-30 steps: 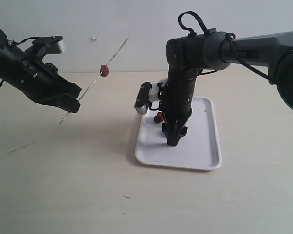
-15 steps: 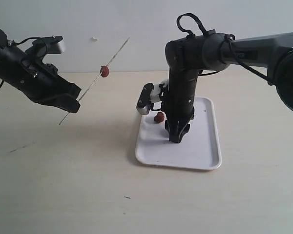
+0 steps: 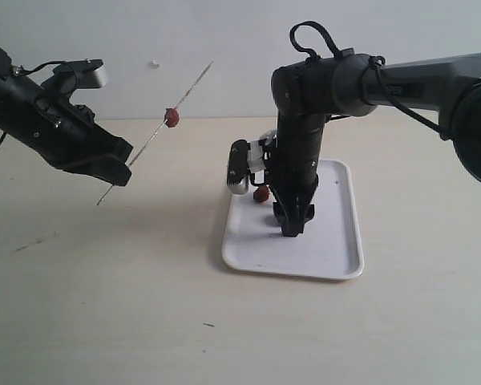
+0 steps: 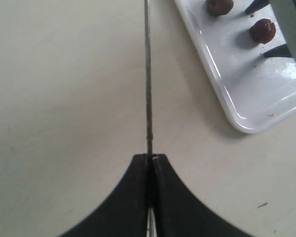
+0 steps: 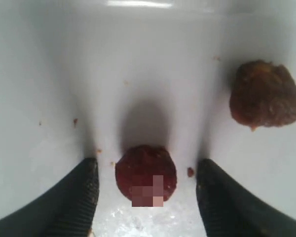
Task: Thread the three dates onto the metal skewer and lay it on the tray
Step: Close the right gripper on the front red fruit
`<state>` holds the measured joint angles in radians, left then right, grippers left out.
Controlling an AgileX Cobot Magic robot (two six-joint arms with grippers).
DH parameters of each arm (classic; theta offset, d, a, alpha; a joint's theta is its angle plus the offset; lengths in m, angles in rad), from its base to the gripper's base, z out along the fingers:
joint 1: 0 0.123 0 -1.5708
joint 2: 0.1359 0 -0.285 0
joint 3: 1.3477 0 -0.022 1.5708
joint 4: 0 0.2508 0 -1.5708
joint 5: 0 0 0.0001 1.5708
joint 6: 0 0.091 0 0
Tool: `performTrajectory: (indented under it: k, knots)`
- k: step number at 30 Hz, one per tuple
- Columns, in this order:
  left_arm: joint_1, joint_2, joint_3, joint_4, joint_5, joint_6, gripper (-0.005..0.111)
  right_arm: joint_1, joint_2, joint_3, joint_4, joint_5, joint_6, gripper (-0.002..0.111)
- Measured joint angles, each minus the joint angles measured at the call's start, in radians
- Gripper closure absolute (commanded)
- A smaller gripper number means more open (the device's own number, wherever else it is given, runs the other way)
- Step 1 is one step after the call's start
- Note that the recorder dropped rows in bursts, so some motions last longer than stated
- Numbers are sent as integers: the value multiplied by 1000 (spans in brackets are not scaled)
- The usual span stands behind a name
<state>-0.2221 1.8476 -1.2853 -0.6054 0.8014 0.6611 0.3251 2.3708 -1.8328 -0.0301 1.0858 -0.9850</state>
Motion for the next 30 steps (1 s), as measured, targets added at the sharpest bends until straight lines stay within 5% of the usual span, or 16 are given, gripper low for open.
performTrajectory:
  k: [30]
  knots:
    - [0, 0, 0, 2, 0, 4, 107, 0, 0, 0, 37, -33, 4, 62]
